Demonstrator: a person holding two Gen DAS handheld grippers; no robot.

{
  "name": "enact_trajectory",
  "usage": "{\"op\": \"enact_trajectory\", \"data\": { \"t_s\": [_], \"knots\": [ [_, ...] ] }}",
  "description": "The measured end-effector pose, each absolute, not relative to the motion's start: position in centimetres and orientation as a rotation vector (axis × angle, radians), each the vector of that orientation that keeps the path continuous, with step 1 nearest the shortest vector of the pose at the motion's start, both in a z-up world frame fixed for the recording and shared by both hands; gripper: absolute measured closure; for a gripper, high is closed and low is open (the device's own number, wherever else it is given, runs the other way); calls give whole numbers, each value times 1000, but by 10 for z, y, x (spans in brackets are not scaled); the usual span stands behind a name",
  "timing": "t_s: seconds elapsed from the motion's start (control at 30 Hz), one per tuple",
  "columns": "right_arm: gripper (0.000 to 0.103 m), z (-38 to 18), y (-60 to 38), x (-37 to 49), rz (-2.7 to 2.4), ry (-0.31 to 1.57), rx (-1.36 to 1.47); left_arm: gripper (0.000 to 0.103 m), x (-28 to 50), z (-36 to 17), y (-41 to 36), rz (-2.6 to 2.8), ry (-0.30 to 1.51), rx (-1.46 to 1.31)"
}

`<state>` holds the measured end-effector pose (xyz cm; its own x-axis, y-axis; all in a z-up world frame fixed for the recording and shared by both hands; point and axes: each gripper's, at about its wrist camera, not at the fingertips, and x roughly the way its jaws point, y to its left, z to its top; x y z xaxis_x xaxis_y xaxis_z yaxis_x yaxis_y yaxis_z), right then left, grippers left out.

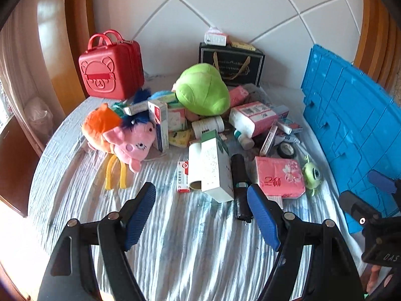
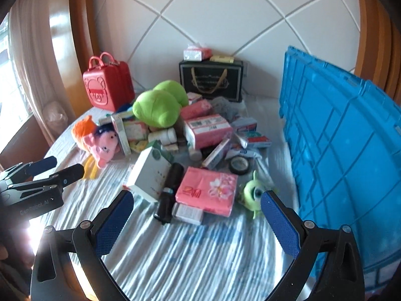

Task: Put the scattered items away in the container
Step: 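Withdraw both tools from the crate and reach back toward the pile, then grasp the black roll with the left tool while the right grasps the white medicine box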

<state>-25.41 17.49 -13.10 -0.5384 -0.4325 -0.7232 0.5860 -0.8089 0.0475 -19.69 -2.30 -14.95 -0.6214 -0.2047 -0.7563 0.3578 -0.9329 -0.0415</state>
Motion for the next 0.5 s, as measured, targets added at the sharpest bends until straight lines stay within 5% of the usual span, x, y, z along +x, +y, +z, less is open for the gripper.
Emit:
{"op": "enact_trajectory", "data": {
  "t_s": [0.23,0.5],
  "knots": [
    [0,-216,180,-288,-2210,224,1221,28,-237,-210,6,-2548,224,1333],
    [5,-244,204,-308,-2232,190,1327,31,-271,-259,27,-2566,192,1488]
  ]
}}
